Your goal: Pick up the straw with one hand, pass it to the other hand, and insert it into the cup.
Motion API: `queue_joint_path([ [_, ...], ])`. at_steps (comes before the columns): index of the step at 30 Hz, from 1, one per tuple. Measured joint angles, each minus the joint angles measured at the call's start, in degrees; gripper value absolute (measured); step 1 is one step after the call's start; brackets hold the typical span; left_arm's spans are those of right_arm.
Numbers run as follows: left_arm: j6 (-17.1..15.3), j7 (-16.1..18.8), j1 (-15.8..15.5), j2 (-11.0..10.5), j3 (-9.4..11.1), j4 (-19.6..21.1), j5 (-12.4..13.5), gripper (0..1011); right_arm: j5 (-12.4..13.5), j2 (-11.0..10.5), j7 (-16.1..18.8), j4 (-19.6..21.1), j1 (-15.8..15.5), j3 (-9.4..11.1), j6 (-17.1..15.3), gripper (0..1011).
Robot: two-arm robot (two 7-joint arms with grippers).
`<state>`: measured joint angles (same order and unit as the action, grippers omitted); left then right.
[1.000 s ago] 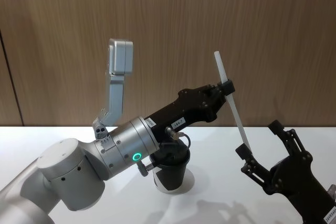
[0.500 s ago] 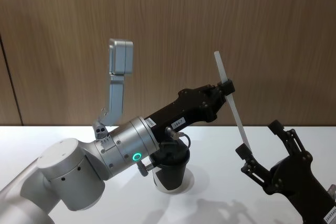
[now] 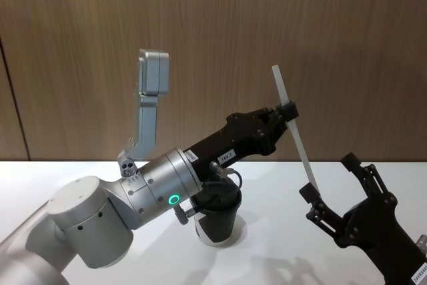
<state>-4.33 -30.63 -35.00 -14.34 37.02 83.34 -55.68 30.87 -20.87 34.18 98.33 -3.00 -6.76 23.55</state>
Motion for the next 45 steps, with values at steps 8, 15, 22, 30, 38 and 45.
queue_joint_path([
  [8,0.0,0.0,0.0,0.0,0.0,0.0,0.0,7,0.0,0.0,0.0,0.0,0.0,0.0,0.0,1001],
  [15,0.0,0.0,0.0,0.0,0.0,0.0,0.0,6,0.0,0.0,0.0,0.0,0.0,0.0,0.0,1001],
  [22,0.0,0.0,0.0,0.0,0.0,0.0,0.0,7,0.0,0.0,0.1,0.0,0.0,0.0,0.0,1001],
  [30,0.0,0.0,0.0,0.0,0.0,0.0,0.0,7,0.0,0.0,0.0,0.0,0.0,0.0,0.0,1001],
  [38,0.0,0.0,0.0,0.0,0.0,0.0,0.0,6,0.0,0.0,0.0,0.0,0.0,0.0,0.0,1001],
  [45,0.0,0.0,0.0,0.0,0.0,0.0,0.0,6,0.0,0.0,0.0,0.0,0.0,0.0,0.0,1001],
])
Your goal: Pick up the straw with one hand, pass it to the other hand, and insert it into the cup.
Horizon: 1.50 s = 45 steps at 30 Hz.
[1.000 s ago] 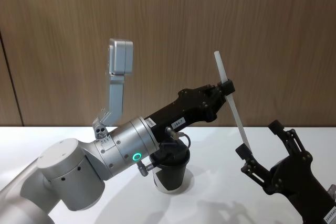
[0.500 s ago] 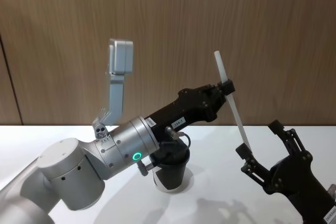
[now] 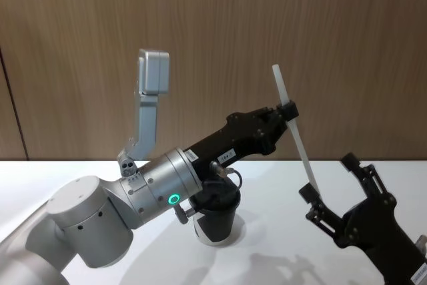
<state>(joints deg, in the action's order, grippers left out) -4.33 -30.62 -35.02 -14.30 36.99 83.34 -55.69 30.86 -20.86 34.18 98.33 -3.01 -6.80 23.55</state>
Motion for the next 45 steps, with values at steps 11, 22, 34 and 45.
queue_joint_path([
  [11,0.0,0.0,0.0,0.0,0.0,0.0,0.0,6,0.0,0.0,0.0,0.0,0.0,0.0,0.0,1001],
  [22,0.0,0.0,0.0,0.0,0.0,0.0,0.0,7,0.0,0.0,0.0,0.0,0.0,0.0,0.0,1001],
  [34,0.0,0.0,0.0,0.0,0.0,0.0,0.0,6,0.0,0.0,0.0,0.0,0.0,0.0,0.0,1001],
  [45,0.0,0.0,0.0,0.0,0.0,0.0,0.0,6,0.0,0.0,0.0,0.0,0.0,0.0,0.0,1001],
])
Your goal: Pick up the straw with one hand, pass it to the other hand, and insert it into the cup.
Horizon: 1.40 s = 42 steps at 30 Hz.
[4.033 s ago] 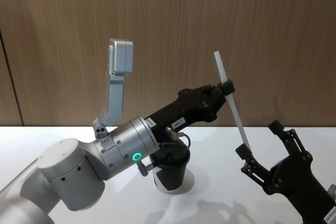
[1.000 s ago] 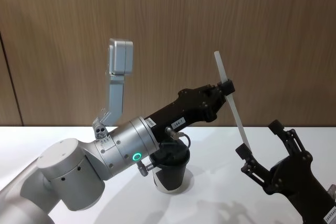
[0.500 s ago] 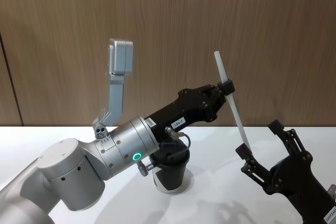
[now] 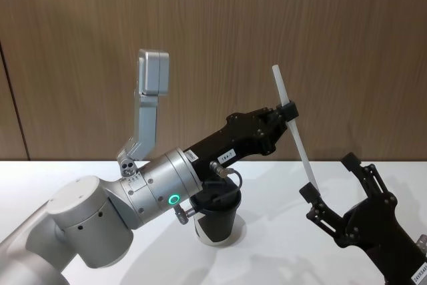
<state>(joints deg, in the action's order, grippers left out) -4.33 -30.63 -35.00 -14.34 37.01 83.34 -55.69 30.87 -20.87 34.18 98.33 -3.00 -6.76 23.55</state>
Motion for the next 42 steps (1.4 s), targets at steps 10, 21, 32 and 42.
queue_joint_path([
  [10,0.0,0.0,0.0,0.0,0.0,0.0,0.0,6,0.0,0.0,0.0,0.0,0.0,0.0,0.0,1001],
  [21,0.0,0.0,0.0,0.0,0.0,0.0,0.0,7,0.0,0.0,0.0,0.0,0.0,0.0,0.0,1001],
  [32,0.0,0.0,0.0,0.0,0.0,0.0,0.0,7,0.0,0.0,0.0,0.0,0.0,0.0,0.0,1001],
  [42,0.0,0.0,0.0,0.0,0.0,0.0,0.0,7,0.0,0.0,0.0,0.0,0.0,0.0,0.0,1001],
])
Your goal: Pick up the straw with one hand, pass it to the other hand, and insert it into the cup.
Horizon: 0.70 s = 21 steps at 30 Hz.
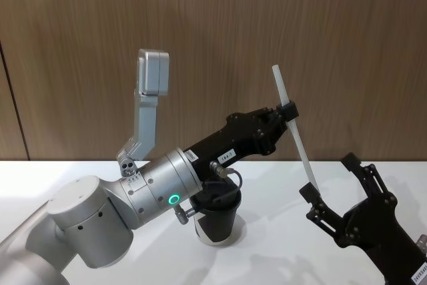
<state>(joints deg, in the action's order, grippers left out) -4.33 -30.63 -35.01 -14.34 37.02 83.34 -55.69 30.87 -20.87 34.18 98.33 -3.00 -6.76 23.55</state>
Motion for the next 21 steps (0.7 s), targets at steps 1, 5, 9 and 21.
queue_joint_path([
  [1,0.0,0.0,0.0,0.0,0.0,0.0,0.0,6,0.0,0.0,0.0,0.0,0.0,0.0,0.0,1001],
  [5,0.0,0.0,0.0,0.0,0.0,0.0,0.0,7,0.0,0.0,0.0,0.0,0.0,0.0,0.0,1001],
  [9,0.0,0.0,0.0,0.0,0.0,0.0,0.0,7,0.0,0.0,0.0,0.0,0.0,0.0,0.0,1001],
  [21,0.0,0.0,0.0,0.0,0.0,0.0,0.0,7,0.0,0.0,0.0,0.0,0.0,0.0,0.0,1001],
])
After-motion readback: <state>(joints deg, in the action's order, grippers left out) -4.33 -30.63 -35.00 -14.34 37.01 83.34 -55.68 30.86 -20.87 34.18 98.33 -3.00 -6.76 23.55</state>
